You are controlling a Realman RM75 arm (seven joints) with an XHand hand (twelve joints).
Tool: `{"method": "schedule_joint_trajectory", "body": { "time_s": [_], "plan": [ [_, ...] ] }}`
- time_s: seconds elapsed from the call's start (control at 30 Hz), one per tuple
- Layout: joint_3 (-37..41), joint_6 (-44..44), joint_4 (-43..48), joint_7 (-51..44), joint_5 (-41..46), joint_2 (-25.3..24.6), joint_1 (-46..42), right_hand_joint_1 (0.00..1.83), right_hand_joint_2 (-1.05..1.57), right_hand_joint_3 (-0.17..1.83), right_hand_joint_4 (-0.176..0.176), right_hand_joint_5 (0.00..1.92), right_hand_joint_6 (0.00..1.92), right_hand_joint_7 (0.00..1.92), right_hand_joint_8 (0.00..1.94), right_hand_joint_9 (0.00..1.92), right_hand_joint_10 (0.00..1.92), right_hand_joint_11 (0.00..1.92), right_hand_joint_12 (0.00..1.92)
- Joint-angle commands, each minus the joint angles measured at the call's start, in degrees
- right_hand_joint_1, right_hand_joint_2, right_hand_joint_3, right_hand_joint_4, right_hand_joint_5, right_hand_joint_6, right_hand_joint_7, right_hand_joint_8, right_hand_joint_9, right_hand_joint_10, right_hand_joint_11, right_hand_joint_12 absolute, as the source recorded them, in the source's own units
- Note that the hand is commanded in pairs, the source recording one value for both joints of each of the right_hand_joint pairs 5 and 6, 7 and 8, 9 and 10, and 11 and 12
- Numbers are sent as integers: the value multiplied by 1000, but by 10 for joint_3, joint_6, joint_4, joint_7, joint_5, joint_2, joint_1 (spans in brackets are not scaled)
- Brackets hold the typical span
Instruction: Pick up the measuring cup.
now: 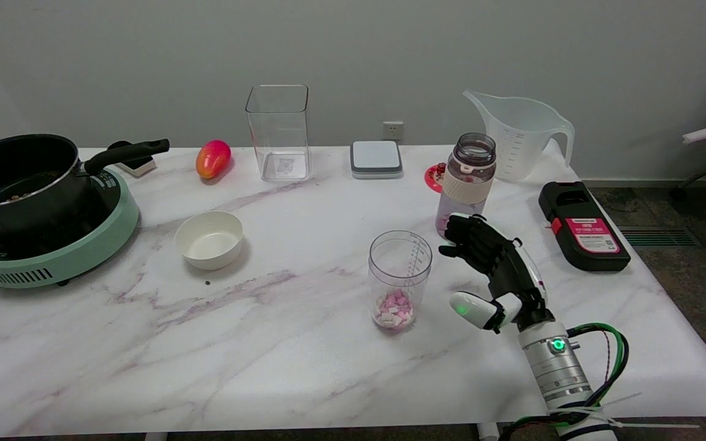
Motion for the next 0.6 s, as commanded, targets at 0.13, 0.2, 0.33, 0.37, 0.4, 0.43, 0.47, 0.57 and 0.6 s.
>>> {"method": "schedule_joint_trajectory", "body": {
  "time_s": [0.13, 0.2, 0.33, 0.37, 0.4, 0.43, 0.47, 0.57, 0.6],
  "plan": [
    [-4, -59, -22, 29, -13, -5, 65, 1147, -333, 1125, 0, 498, 498, 484, 484, 461, 461, 611, 611],
    [-6, -69, -25, 29, -15, -4, 75, 1149, -333, 1120, 0, 493, 493, 484, 484, 461, 461, 611, 611],
    [-5, -88, -33, 29, -23, -4, 93, 1162, -354, 1107, 0, 471, 471, 477, 477, 462, 462, 606, 606],
    [-5, -92, -33, 30, -25, -5, 96, 1165, -357, 1104, 0, 469, 469, 476, 476, 462, 462, 603, 603],
    [-5, -98, -34, 33, -25, -5, 99, 1166, -356, 1100, 0, 473, 473, 474, 474, 462, 462, 600, 600],
    [-5, -102, -34, 38, -26, -5, 101, 1167, -356, 1096, 0, 476, 476, 473, 473, 460, 460, 597, 597],
    [-5, -106, -34, 42, -27, -5, 102, 1169, -359, 1095, 0, 475, 475, 473, 473, 459, 459, 595, 595],
    [-5, -113, -36, 55, -33, -7, 102, 1179, -391, 1135, 0, 468, 468, 470, 470, 454, 454, 590, 590],
    [-6, -114, -36, 58, -34, -7, 102, 1182, -405, 1177, 0, 469, 469, 470, 470, 454, 454, 589, 589]
  ]
}}
